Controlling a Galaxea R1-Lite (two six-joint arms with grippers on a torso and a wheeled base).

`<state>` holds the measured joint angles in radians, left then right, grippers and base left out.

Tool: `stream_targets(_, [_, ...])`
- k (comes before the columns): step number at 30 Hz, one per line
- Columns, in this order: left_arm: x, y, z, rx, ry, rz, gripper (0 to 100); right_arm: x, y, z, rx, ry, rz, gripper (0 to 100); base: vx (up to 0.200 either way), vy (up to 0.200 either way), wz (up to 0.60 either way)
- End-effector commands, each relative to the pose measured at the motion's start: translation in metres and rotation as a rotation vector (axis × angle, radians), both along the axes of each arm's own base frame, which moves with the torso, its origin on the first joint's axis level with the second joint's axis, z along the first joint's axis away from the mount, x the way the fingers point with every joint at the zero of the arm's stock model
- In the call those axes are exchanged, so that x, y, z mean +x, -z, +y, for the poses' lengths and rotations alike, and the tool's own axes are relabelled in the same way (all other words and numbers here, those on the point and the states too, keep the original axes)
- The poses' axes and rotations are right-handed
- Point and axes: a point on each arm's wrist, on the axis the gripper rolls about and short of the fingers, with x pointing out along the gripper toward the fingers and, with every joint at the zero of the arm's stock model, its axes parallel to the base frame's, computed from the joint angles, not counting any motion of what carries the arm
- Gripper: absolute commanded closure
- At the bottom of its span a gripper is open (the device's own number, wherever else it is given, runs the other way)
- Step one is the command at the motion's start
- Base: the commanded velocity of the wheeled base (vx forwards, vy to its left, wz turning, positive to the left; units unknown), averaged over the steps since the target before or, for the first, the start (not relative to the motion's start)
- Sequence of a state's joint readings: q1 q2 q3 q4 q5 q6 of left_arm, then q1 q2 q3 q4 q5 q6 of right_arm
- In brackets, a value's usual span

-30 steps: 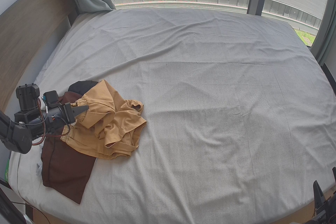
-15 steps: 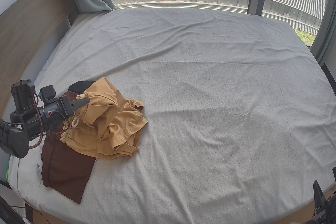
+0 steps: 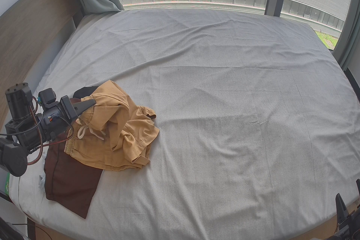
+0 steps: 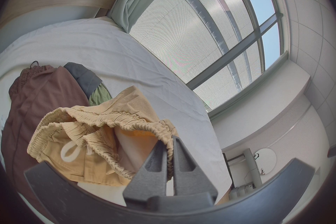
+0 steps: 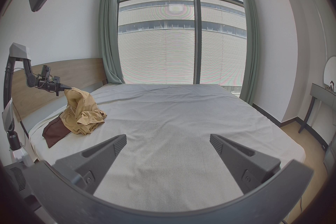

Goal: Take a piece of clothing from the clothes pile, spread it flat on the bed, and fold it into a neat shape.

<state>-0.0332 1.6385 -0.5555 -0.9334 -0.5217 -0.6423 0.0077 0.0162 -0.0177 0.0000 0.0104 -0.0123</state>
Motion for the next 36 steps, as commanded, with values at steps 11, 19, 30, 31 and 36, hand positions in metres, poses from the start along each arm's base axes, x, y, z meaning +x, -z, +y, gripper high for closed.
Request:
stream_targets(11, [-0.014, -0.023, -0.044, -0.216, -0.052, -0.073, 100, 0.0, 0.005, 0.0, 0.0, -0.003, 0.003, 0, 0.0, 0.0, 0.0])
stream_targets(19, [-0.02, -0.023, -0.06, -0.226, -0.035, -0.082, 100, 0.0, 0.005, 0.0, 0.0, -0.002, 0.003, 0, 0.0, 0.0, 0.0])
stream_targets(30, [-0.03, -0.028, -0.087, -0.28, 0.004, -0.079, 100, 0.0, 0.005, 0.0, 0.0, -0.002, 0.003, 0, 0.0, 0.0, 0.0])
stream_targets(31, [-0.033, -0.031, -0.093, -0.3, 0.031, -0.089, 100, 0.0, 0.005, 0.0, 0.0, -0.002, 0.005, 0, 0.0, 0.0, 0.0])
stream_targets(36, [-0.039, -0.035, -0.109, -0.335, 0.099, -0.113, 100, 0.0, 0.005, 0.0, 0.0, -0.003, 0.003, 0, 0.0, 0.0, 0.0])
